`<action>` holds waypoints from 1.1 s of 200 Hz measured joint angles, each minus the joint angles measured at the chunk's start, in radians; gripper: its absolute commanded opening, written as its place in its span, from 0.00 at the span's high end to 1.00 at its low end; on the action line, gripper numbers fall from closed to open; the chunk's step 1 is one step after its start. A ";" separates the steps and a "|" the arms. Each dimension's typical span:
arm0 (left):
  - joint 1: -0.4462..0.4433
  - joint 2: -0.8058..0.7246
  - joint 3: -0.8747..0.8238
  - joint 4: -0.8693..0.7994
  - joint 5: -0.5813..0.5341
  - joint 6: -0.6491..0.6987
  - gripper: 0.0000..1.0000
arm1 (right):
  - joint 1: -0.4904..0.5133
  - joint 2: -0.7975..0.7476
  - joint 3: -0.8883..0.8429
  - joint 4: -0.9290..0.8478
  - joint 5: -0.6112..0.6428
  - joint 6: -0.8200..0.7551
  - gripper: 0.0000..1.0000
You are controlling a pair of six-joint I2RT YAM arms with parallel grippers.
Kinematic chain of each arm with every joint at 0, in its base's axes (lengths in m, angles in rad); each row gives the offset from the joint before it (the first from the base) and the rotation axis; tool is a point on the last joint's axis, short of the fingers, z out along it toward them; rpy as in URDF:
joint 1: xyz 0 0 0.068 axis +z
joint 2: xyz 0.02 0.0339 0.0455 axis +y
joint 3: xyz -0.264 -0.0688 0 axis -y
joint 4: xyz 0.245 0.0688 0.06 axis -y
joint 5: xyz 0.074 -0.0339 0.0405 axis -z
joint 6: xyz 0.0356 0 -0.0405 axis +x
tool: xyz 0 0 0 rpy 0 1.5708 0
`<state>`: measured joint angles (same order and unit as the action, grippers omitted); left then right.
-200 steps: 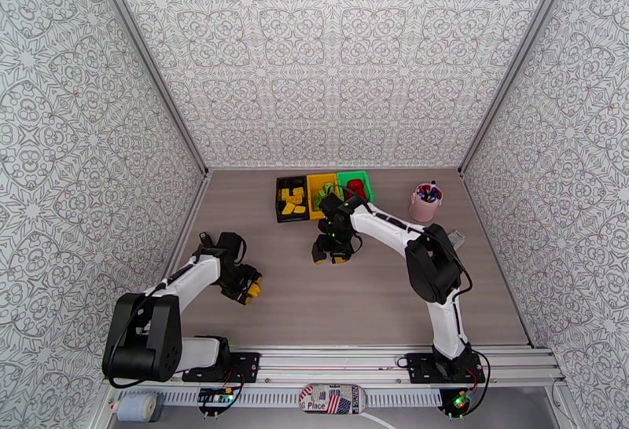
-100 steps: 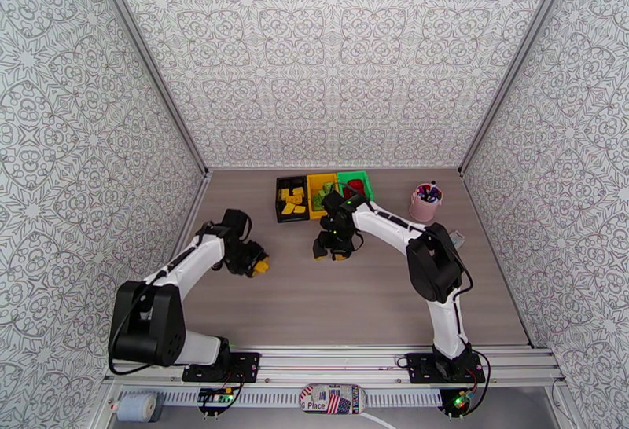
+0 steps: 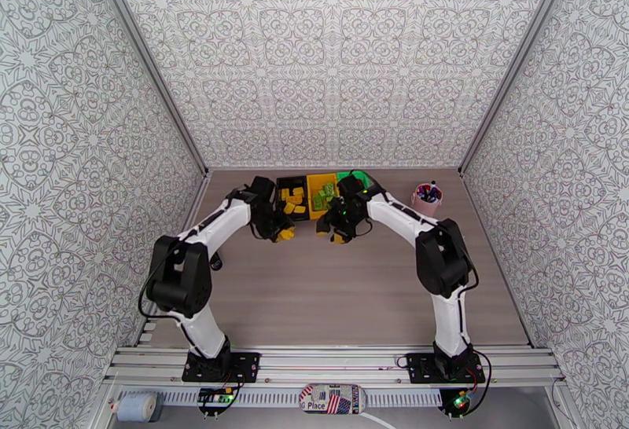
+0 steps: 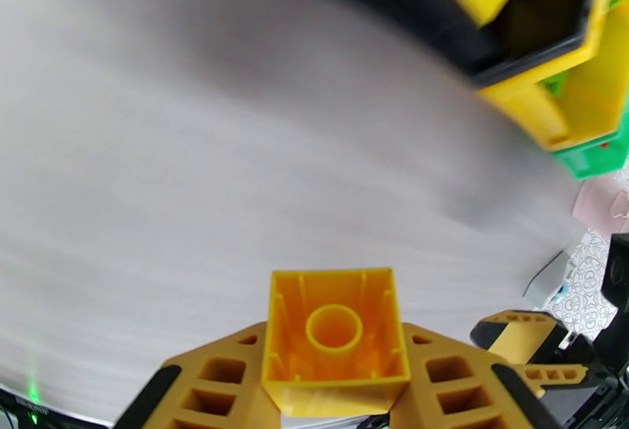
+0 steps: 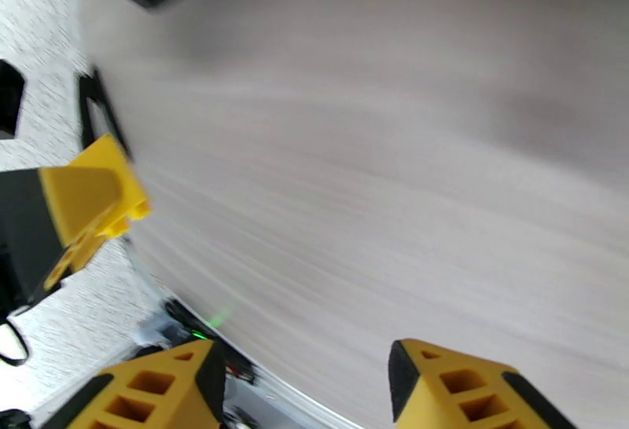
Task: Sort the legos into containers by color
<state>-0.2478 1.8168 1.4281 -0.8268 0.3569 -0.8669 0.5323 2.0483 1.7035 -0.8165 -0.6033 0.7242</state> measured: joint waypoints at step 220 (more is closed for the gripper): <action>0.102 -0.013 0.307 -0.019 0.010 0.175 0.01 | -0.160 -0.404 -0.245 -0.068 0.201 0.047 0.36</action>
<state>-0.1455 1.8034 1.7348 -0.8463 0.3672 -0.6914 0.3725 1.6444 1.4590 -0.8848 -0.4023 0.7708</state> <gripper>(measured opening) 0.993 0.639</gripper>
